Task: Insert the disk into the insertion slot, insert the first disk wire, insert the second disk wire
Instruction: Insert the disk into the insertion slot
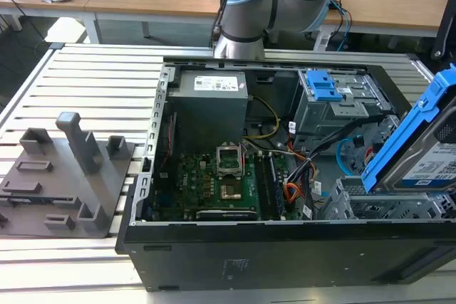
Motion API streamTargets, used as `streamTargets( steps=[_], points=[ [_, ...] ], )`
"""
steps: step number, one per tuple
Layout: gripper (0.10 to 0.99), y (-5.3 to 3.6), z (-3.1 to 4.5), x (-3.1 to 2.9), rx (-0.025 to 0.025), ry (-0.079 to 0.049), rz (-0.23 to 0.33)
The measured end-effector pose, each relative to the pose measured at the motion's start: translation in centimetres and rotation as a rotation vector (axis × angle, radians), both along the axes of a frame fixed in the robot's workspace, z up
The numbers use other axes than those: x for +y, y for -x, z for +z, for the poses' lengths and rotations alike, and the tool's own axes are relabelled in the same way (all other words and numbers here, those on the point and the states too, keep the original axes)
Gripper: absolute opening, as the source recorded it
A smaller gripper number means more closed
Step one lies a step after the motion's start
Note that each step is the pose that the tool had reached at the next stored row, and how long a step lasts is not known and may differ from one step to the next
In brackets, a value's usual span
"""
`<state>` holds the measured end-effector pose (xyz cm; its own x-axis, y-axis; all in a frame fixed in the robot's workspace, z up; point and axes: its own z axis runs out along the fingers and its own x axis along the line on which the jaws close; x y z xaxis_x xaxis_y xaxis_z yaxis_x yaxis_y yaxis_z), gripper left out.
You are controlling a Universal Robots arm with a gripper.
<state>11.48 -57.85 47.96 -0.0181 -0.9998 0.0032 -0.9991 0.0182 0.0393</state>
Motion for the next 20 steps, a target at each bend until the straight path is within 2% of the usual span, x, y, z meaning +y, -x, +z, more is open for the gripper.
streamTargets(
  steps=[20],
  points=[
    [0.365,0.00,-1.34,0.00,0.0001,0.000,0.000]
  ],
)
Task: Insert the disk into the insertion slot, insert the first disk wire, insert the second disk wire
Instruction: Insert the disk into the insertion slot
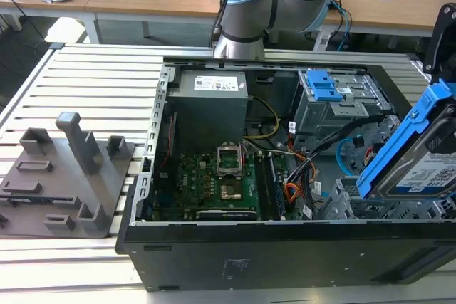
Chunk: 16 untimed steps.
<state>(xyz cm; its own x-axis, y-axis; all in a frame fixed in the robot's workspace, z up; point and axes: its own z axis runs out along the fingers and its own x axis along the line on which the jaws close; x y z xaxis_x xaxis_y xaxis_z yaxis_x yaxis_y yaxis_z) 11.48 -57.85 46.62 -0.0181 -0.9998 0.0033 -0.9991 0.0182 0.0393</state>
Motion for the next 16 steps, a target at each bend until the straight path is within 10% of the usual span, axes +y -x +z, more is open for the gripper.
streamTargets(
  steps=[16],
  points=[
    [0.365,0.00,-0.78,0.00,0.0000,0.000,0.000]
  ],
)
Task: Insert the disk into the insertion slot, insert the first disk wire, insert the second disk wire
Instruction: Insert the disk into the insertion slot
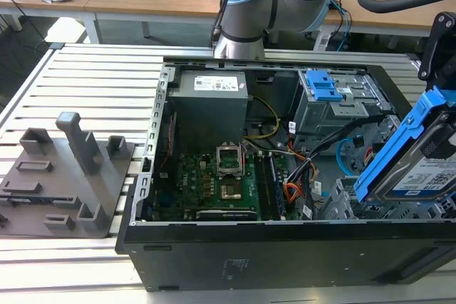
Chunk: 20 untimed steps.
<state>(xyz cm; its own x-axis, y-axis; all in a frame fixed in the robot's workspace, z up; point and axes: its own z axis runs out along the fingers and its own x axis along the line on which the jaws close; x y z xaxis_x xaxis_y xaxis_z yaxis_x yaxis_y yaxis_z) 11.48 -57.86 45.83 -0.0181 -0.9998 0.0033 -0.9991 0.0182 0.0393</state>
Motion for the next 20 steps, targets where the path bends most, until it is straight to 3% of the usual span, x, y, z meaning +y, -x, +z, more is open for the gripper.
streamTargets(
  steps=[9,12,16,20],
  points=[
    [0.365,0.00,-0.42,0.03,0.0000,0.000,0.000],
    [0.365,-0.01,-0.40,0.52,0.0000,0.000,0.000],
    [0.365,0.00,-0.41,1.64,0.0000,0.000,0.000],
    [0.365,-0.20,-0.43,2.25,0.0000,0.000,0.003]
  ],
)
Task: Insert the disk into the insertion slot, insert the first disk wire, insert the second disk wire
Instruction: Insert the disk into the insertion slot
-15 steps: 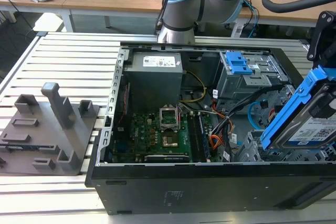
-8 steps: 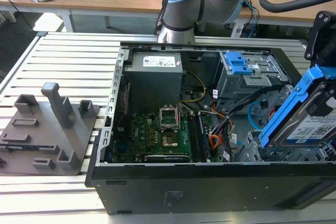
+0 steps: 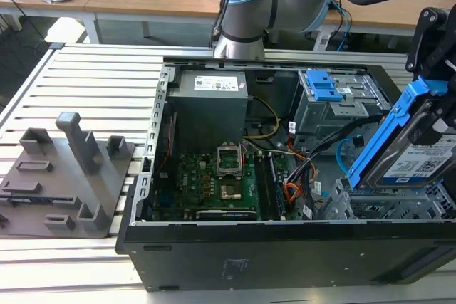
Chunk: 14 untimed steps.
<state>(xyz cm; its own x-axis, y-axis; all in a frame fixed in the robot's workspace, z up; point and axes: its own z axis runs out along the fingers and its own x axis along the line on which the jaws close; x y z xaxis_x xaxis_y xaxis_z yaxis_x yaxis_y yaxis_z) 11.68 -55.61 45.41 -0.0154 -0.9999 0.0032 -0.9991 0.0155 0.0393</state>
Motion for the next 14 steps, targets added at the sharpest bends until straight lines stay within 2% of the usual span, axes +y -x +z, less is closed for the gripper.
streamTargets(
  steps=[1,4,14],
  points=[
    [0.365,-0.30,0.00,0.34,0.0000,0.000,0.002],
    [0.365,-0.70,-0.05,0.83,-0.0001,0.000,0.004],
    [0.365,-0.79,-1.01,0.85,0.0000,0.000,0.004]
  ],
)
